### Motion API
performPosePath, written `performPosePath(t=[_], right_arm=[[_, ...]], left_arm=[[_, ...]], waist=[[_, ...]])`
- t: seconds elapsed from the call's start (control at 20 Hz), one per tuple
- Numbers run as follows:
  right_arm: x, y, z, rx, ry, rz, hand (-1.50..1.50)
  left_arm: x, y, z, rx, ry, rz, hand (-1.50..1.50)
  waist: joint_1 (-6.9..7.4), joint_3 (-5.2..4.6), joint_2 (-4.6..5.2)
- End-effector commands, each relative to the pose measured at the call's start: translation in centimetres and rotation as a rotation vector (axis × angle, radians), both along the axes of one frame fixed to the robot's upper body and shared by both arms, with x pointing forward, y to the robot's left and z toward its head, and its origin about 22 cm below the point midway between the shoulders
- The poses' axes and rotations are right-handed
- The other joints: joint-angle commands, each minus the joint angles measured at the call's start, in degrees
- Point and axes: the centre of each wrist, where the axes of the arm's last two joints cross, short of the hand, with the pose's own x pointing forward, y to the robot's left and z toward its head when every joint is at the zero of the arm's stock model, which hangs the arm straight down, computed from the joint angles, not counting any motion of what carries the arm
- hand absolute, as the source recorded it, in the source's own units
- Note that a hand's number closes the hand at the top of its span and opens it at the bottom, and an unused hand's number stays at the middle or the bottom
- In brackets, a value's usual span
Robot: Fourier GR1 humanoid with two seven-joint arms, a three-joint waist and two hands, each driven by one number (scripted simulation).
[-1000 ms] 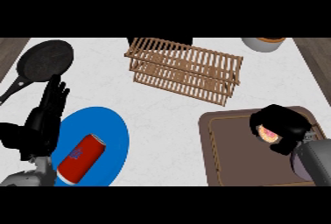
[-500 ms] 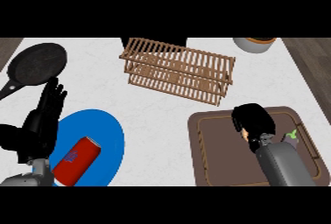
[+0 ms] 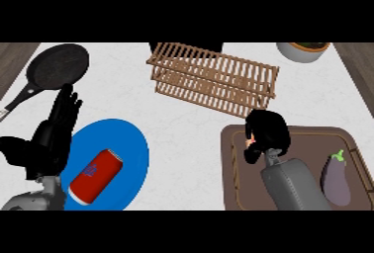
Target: Pick the cupcake from the tray and place it in the tiered shelf
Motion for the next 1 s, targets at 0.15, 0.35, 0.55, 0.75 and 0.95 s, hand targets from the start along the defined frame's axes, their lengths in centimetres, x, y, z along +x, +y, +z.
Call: performPosePath(t=[0.15, 0.35, 0.55, 0.75, 0.95], right_arm=[[-0.6, 5.9, 8.2, 0.358, -0.315, -0.192, 1.5], [-1.6, 9.7, 12.6, 0.4, -0.459, -0.316, 1.5], [-3.5, 12.7, 15.8, 0.374, -0.556, -0.405, 1.5], [-3.3, 13.7, 16.2, 0.298, -0.564, -0.437, 1.5], [-1.9, 14.0, 18.6, 0.316, -0.641, -0.471, 1.5]], left_arm=[[0.4, -0.1, -0.3, 0.006, 0.023, -0.037, 0.0], [0.7, -0.6, -0.2, 0.001, 0.007, -0.039, 0.0], [0.9, -0.8, -0.3, -0.008, 0.019, -0.028, 0.0], [0.9, -1.3, 0.5, 0.012, 0.004, -0.017, 0.0], [0.9, 0.4, 0.5, 0.023, 0.002, -0.008, 0.0]], waist=[[2.06, 0.67, -0.11], [2.41, 0.34, -0.16], [0.51, 0.33, -0.22], [0.37, 0.43, -0.11], [0.94, 0.4, 0.29]])
